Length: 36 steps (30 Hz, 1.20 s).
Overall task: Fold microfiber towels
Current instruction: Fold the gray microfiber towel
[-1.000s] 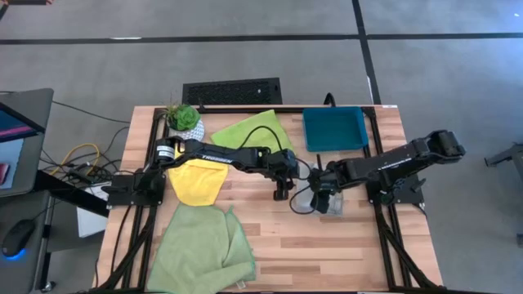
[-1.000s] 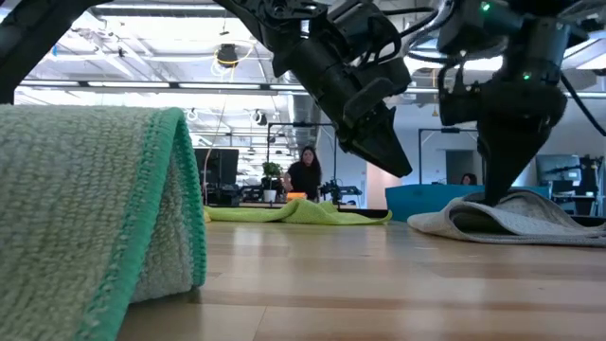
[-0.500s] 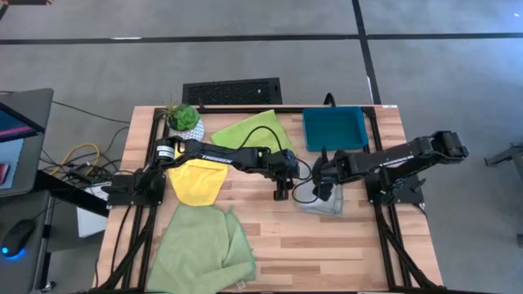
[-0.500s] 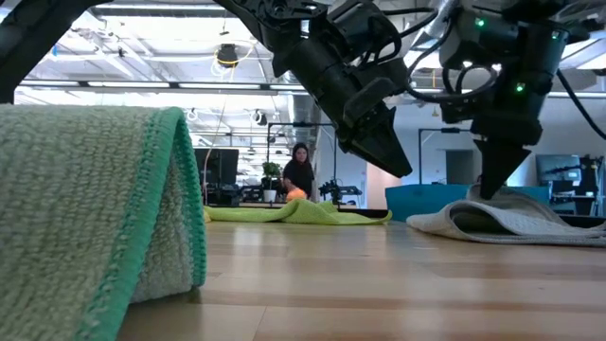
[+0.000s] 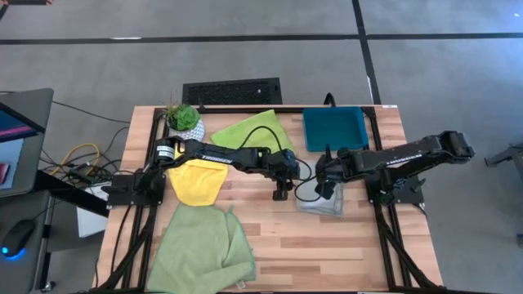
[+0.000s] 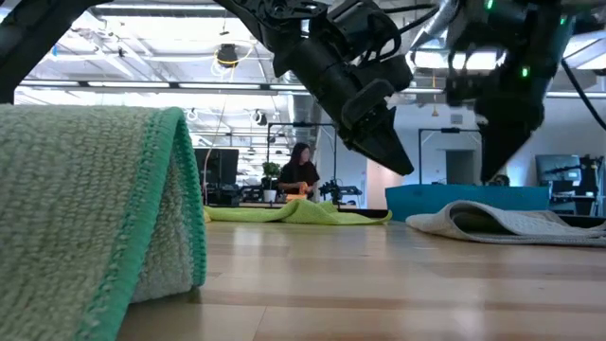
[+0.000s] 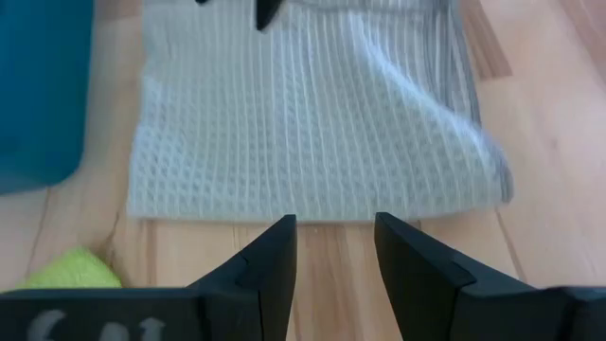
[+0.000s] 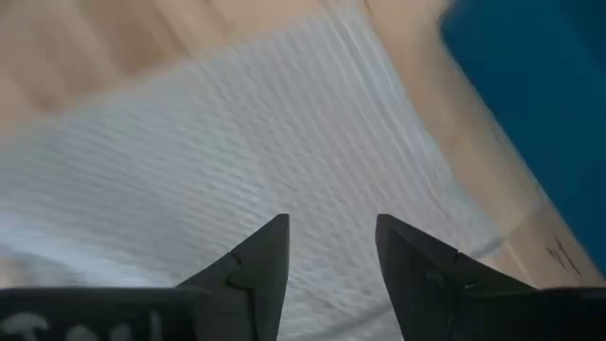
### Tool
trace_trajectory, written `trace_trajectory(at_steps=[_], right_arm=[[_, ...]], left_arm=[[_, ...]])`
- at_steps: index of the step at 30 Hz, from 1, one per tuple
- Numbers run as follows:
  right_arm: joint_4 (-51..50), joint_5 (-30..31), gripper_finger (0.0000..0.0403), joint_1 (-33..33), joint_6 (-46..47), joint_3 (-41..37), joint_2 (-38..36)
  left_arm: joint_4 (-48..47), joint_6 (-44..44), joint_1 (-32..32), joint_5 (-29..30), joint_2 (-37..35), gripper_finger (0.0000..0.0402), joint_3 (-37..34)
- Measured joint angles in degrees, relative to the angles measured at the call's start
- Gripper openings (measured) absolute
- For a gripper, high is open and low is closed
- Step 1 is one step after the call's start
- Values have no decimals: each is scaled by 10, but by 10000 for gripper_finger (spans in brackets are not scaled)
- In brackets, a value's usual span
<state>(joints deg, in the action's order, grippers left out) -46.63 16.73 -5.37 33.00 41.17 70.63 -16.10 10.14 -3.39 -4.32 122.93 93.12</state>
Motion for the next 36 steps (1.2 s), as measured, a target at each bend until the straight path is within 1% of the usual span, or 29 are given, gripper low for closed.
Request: trace_trajectory(at_steps=[4, 9, 12, 14, 19, 22, 29, 34, 36], right_arm=[[0, -1, 182, -17, 0, 10, -37], [-2, -3, 182, -45, -2, 11, -75], [-4, -6, 182, -66, -13, 11, -88], [-3, -12, 182, -78, -39, 10, -88], [-6, -18, 182, -99, -84, 0, -70], [-5, -18, 182, -100, -90, -2, -57], [-5, -17, 182, -99, -95, -3, -37], [1, -17, 182, -99, -95, -3, -39], [2, -17, 182, -99, -95, -3, -39]], left_arm=[[21, -35, -6, 0, 0, 138, 0], [33, -14, -1, 0, 2, 138, 0], [55, -12, 3, -1, 23, 138, 1], [80, -11, 3, -2, 42, 138, 0], [101, 2, 1, 1, 73, 138, 0], [126, 16, 1, 1, 76, 138, 0], [172, 17, 2, 3, 78, 138, 0], [212, 13, 2, 5, 124, 138, -1], [223, 12, 2, 6, 130, 138, 1]])
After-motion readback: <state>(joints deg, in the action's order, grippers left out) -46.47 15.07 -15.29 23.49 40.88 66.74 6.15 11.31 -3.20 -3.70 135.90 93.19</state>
